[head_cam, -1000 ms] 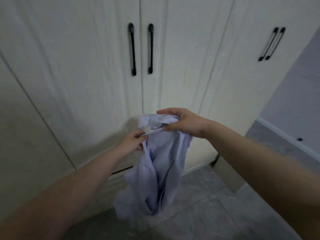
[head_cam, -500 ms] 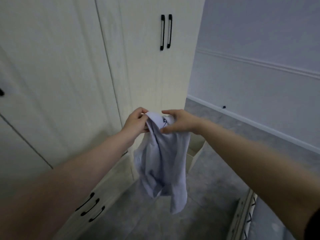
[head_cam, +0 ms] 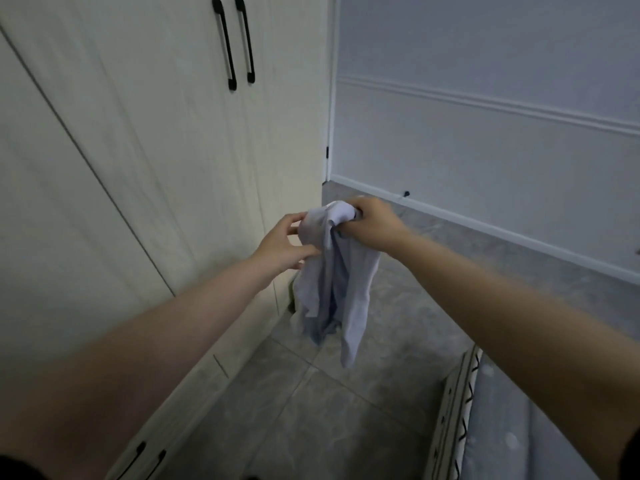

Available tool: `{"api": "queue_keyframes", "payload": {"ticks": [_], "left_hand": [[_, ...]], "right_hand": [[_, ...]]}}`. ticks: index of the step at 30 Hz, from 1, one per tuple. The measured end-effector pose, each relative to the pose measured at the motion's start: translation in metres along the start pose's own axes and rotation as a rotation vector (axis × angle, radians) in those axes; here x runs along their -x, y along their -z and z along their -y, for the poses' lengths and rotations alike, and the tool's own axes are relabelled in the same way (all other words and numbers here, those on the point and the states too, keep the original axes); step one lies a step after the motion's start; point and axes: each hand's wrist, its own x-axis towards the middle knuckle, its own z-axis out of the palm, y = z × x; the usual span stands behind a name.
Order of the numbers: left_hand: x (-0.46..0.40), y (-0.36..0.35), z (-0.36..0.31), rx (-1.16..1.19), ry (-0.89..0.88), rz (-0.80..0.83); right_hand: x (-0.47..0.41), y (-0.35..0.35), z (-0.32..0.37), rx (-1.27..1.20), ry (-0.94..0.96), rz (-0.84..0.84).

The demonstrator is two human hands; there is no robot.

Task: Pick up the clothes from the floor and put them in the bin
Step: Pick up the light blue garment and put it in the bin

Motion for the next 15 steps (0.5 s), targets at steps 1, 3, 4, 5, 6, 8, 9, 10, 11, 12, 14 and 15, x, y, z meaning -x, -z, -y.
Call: {"api": "queue_keyframes", "payload": {"ticks": [1,3,4,5,6,8,9,10,11,12,14,15], "left_hand": [[-0.009,-0.004,0.006,-0.036,0.056,0.029],[-0.027,-0.013,0.014,-0.073,0.176,0.092],[-0.040,-0.020,0.017,-0.072,0.225,0.134],[-0.051,-0.025,0.020,-0.073,0.261,0.174],[-0.057,-0.030,0.022,-0.085,0.284,0.201],[-0.084,-0.040,0.022,-0.169,0.271,0.220],[-0.095,-0.043,0.021,-0.202,0.250,0.199],[-0.111,-0.045,0.019,-0.217,0.226,0.180],[-0.125,-0.046,0.016,-0.216,0.193,0.157],[-0.139,-0.045,0.013,-0.199,0.159,0.140],[-0.176,-0.040,0.005,-0.133,0.105,0.135],[-0.191,-0.038,0.000,-0.103,0.081,0.136]], "right_hand": [[-0.004,0.005,-0.004,-0.036,-0.007,-0.022],[-0.013,0.013,-0.010,-0.113,-0.008,-0.056],[-0.020,0.017,-0.013,-0.145,-0.010,-0.073],[-0.026,0.021,-0.015,-0.176,-0.014,-0.085],[-0.029,0.023,-0.015,-0.214,-0.015,-0.091],[-0.045,0.027,-0.020,-0.247,-0.035,-0.126],[-0.053,0.028,-0.023,-0.245,-0.042,-0.135],[-0.064,0.031,-0.028,-0.230,-0.064,-0.150],[-0.075,0.035,-0.032,-0.214,-0.089,-0.161],[-0.084,0.039,-0.036,-0.196,-0.111,-0.170],[-0.107,0.047,-0.047,-0.162,-0.165,-0.181],[-0.116,0.049,-0.051,-0.144,-0.189,-0.181]]}}
